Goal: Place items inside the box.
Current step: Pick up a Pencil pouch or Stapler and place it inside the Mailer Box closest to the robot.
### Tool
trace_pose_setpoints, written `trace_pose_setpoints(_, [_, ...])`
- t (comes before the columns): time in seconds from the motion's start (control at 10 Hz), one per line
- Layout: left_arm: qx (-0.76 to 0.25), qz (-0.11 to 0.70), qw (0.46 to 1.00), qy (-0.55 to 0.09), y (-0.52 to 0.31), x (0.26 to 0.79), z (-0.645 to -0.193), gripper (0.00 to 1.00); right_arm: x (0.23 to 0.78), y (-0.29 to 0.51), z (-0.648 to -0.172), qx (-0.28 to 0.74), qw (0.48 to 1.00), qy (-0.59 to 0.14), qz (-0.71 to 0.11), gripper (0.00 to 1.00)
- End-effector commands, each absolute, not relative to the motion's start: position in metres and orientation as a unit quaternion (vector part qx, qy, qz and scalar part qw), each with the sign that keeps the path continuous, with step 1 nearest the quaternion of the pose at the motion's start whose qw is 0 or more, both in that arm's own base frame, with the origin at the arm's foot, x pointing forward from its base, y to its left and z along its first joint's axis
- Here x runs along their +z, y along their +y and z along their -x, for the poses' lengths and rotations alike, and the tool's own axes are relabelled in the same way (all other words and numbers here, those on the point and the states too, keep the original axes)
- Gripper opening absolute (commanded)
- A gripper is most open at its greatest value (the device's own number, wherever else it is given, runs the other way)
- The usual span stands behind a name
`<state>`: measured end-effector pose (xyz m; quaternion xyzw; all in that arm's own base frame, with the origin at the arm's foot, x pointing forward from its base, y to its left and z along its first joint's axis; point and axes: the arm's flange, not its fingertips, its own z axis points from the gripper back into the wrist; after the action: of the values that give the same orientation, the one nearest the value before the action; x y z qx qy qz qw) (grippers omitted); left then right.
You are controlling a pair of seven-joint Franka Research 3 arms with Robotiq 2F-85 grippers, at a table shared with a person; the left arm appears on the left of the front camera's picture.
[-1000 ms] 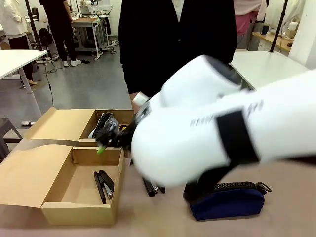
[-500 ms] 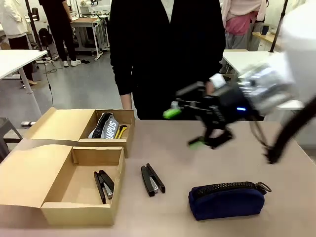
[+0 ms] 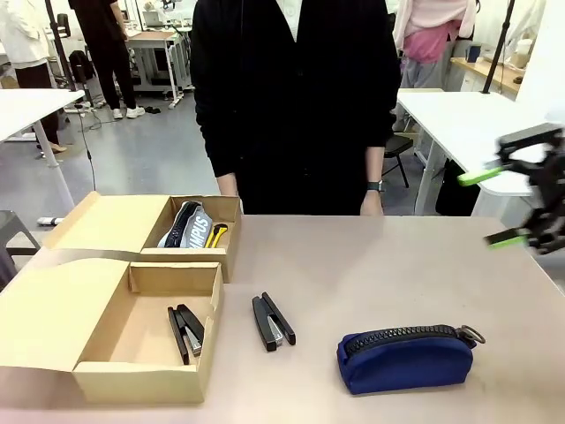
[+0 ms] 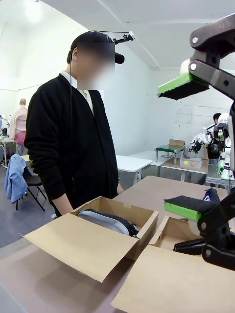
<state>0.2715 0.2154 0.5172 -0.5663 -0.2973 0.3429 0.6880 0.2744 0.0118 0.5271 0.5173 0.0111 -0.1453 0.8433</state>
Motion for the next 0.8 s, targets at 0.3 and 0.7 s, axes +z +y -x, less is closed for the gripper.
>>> trace_pose_setpoints(0.3, [0.335,0.571,0.684,-0.305,0.213,0.516,-0.27,1.0,0.34,-0.068,-0.144,-0.203,0.686,-0.065,-0.696,1.0])
trace_pose_setpoints(0.7, [0.335,0.571,0.684,-0.305,0.213,0.516,-0.27,1.0,0.497,-0.127,-0.233,-0.195,0.741,-0.037,-0.641,1.0])
